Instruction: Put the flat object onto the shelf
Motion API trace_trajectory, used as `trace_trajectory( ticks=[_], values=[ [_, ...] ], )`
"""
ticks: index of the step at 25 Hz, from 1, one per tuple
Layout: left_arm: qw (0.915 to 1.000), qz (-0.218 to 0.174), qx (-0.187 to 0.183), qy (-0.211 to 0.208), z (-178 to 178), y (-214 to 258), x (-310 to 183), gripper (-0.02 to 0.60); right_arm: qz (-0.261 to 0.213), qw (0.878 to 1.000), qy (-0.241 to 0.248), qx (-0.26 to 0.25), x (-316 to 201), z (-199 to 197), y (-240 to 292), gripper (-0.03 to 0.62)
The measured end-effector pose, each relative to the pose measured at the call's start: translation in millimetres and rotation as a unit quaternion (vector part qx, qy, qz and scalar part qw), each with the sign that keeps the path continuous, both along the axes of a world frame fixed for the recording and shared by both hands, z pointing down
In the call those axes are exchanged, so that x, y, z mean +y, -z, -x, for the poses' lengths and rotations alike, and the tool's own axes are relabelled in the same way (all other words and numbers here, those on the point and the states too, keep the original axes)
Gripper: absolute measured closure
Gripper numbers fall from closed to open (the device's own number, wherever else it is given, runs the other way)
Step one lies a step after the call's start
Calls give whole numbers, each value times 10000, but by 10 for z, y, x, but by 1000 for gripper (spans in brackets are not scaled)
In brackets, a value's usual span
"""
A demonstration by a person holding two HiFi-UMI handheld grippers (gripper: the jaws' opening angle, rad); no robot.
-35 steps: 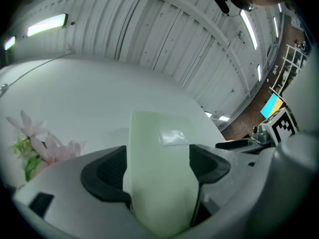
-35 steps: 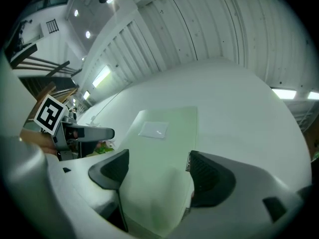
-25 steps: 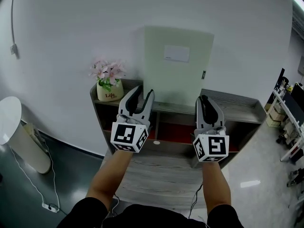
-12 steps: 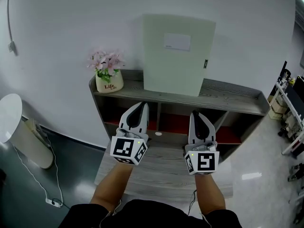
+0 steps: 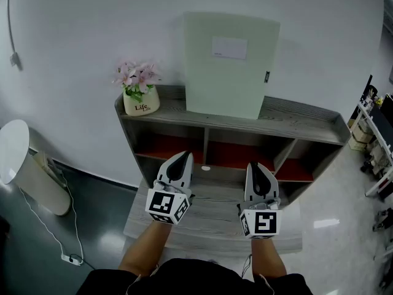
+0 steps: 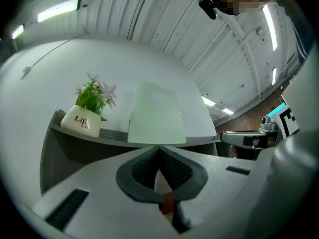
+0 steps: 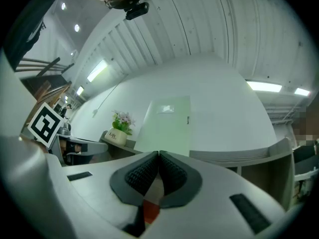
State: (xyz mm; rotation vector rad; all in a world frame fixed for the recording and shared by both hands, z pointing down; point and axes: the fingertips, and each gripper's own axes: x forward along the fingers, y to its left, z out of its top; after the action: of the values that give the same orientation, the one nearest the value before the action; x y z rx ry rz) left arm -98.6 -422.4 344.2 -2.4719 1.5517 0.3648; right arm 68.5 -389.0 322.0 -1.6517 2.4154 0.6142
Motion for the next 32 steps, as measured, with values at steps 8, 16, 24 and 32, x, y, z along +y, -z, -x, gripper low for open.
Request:
trace_trajectory(
  ticks=[8,16,24,32],
  values=[
    [9997,84,-161,145,-53,-239,58,574,456,9989,7,-83,-40,-73,-345,568],
    [9993,327,-94,147,-50,-444,76,574,685,9976,-36,-20,-51,-100,-533,568],
    [9990,398,-138,163,-40,-493,83,574,761,9971,33,43,-70,-23,-628,569],
    [9989,377,-149,248,19,-476,110,574,715,9974,80,27,-67,35,-628,568]
  ],
)
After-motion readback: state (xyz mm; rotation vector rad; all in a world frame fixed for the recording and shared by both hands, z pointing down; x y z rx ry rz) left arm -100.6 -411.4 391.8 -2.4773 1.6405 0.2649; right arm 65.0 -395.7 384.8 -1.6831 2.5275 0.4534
